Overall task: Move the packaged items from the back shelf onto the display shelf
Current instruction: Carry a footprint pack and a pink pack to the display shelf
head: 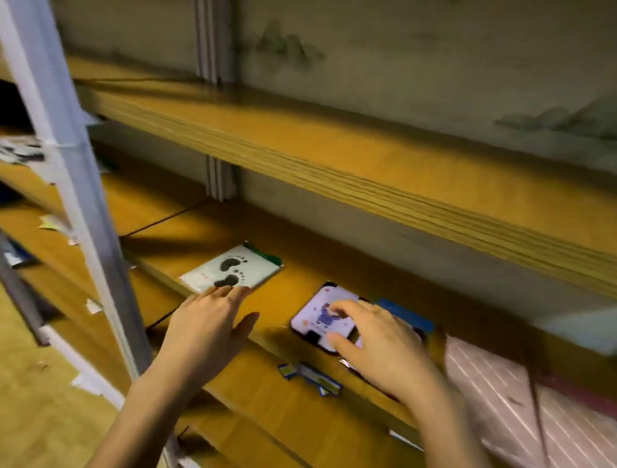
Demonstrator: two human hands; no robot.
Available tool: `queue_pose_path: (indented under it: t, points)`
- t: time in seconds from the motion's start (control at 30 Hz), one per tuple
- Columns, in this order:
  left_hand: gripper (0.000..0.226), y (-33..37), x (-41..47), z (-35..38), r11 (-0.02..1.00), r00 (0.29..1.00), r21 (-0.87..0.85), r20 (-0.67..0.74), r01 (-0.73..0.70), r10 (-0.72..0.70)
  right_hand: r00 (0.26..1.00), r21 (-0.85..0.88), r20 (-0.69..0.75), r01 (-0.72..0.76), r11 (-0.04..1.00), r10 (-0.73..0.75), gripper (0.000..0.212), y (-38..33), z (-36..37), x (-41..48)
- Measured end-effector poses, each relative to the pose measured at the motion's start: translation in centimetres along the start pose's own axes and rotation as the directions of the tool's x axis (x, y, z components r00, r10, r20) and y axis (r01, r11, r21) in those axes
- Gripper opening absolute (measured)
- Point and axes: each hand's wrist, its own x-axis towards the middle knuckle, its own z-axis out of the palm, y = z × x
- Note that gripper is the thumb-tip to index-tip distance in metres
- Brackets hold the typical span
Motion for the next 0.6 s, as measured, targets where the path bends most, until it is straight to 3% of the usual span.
queue_pose_path:
  t: [0.23,0.6]
  points:
    - [0.037,-10.3,-2.6,-3.5,0.978,0.98,0.06,-0.038,0.198,-0.196,0.965,0.022,0.104,0.239,0.971,-0.24,0.048,-9.8,2.9,5.3]
    - [0.043,-29.2,-3.5,-8.4,0.953,0.968,0.167,-0.041,0.251,-0.248,0.941,0.154,0.056,0.322,0.934,-0.333,0.04,-28.7,12.1,14.5]
